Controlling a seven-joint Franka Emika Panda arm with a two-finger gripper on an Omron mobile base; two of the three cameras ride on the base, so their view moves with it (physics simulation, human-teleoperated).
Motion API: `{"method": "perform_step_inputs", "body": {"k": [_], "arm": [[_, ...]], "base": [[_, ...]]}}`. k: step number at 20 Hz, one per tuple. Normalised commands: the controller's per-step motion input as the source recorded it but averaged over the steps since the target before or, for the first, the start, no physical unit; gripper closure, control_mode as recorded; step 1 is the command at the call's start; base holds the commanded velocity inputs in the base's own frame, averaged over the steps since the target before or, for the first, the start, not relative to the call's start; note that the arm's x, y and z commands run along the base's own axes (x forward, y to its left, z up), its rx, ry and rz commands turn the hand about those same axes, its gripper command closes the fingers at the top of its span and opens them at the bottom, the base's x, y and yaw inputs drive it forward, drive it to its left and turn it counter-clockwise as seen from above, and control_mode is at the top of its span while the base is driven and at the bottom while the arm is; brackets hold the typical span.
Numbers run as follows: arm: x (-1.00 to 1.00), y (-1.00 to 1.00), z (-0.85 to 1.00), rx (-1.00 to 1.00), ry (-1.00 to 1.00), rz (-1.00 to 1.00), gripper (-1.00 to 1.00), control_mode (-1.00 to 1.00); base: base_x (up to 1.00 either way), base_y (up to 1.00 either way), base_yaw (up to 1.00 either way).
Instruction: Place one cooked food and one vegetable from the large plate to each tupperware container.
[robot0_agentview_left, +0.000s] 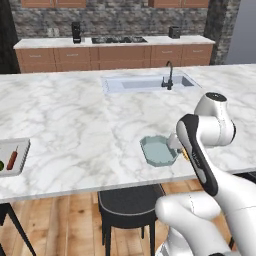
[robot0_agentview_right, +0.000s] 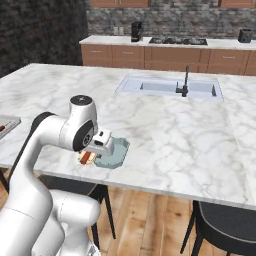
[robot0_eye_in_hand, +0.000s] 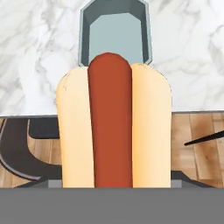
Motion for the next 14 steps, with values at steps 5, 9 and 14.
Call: {"method": "perform_step_inputs", "body": {"k": [5,9,14], "arm": [[0.72,0.0,-0.09,-0.03,0.03,0.05,1.0,-1.0],[1.0,0.02,-0.5,-0.15,0.05,-0.01,1.0,-1.0],[0.95,0.0,-0.12,-0.06,0.03,-0.03,1.0,-1.0]], "base": [[0.0,0.0,0.0],[0.0,0.0,0.0],[0.0,0.0,0.0]]}}
